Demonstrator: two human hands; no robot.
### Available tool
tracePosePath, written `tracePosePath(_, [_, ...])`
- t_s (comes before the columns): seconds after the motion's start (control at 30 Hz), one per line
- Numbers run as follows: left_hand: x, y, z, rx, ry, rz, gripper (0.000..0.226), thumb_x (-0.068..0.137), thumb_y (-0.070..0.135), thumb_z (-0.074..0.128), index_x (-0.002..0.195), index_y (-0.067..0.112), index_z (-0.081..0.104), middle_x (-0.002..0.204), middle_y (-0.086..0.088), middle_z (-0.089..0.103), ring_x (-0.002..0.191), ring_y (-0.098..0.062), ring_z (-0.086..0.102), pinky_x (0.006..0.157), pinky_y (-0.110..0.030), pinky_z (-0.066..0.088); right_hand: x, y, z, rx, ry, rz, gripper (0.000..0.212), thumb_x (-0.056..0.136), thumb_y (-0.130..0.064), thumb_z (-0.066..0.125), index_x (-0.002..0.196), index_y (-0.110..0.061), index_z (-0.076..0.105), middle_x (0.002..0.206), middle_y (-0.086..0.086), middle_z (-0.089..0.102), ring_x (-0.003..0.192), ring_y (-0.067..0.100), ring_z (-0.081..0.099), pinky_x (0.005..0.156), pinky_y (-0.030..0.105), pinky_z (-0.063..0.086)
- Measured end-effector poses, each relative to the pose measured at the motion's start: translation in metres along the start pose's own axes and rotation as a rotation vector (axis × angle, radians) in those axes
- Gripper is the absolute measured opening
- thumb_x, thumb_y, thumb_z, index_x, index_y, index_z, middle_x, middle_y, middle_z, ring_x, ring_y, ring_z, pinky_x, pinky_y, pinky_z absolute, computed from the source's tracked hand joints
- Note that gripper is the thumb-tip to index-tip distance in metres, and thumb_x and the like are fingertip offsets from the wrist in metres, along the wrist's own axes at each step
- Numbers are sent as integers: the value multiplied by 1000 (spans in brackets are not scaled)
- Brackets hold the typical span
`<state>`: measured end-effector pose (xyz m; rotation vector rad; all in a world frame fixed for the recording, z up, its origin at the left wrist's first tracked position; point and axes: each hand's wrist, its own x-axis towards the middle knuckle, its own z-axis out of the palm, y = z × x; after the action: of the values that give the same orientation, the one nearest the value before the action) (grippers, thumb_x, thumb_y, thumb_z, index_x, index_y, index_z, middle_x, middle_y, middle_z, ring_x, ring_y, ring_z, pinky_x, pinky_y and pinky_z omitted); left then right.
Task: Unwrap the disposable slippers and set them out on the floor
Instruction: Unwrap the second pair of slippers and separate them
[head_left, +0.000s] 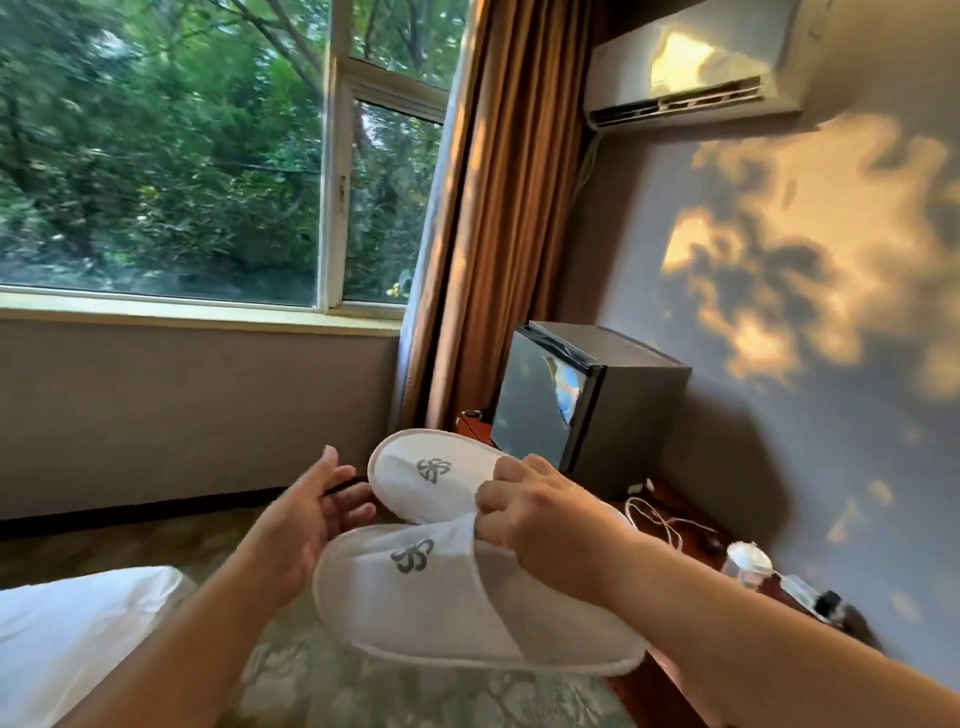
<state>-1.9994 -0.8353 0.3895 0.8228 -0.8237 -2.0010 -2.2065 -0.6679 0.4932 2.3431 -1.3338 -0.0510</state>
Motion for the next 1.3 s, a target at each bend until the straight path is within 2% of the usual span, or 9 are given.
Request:
tracePosePath(0.2, [21,0,-33,-112,332,123,38,93,57,51,95,20,60,85,-4,69,68,-20,68,65,-35,46,61,72,47,27,63,-76,27,82,3,61,87,-20,74,78,-2,63,77,21,52,67,33,42])
tracePosePath(0.4, [22,12,-42,132,422,163,42,93,53,55,111,15,62,107,-9,70,95,-29,68,74,-41,48,138,105,86,-29,122,-33,26,75,1,68,79,-24,76,67,-2,63,69,24,56,58,31,29])
tracePosePath(0.53, [44,37,-35,286,396,173,43,91,55,56,119,22,60,117,-7,68,103,-27,67,76,-39,50,197,117,119,1,151,21,25,78,1,58,80,-19,74,72,3,62,75,28,55,64,34,35])
tracePosePath(0.67, [84,71,-36,412,278,116,46,87,63,54,99,25,77,95,0,78,83,-15,71,84,-39,49,258,128,146,-59,151,88,23,83,-4,48,82,-15,68,84,6,56,80,29,53,66,36,33])
tracePosePath(0.87, [164,132,-58,416,208,149,29,85,52,64,97,30,79,92,-6,79,74,-18,74,65,-32,56,344,154,173,-134,118,184,21,91,-13,49,96,-11,69,101,8,51,93,28,47,69,37,29])
tracePosePath(1.0, [220,171,-84,374,329,184,31,89,39,68,113,20,69,99,-9,78,83,-24,73,64,-36,58,394,177,185,-135,106,164,22,94,-18,49,99,-13,70,112,8,48,100,28,43,78,40,36])
tracePosePath(1.1, [261,195,-100,385,404,210,27,94,45,61,112,25,66,98,-6,78,92,-25,73,75,-43,61,427,196,200,-101,132,65,22,91,-13,50,92,-14,72,132,10,46,107,30,41,85,44,37])
tracePosePath(1.17, [288,208,-111,422,453,235,24,93,50,58,104,31,67,89,-1,78,86,-22,74,69,-40,62,450,209,214,-107,143,-11,21,90,-12,53,89,-16,73,141,10,44,111,31,43,86,45,37])
tracePosePath(1.3, [344,231,-132,539,551,264,25,94,55,52,101,34,65,89,0,77,78,-18,75,55,-30,57,504,240,251,-117,134,-135,20,88,-10,55,92,-21,71,110,2,60,95,25,50,75,38,28])
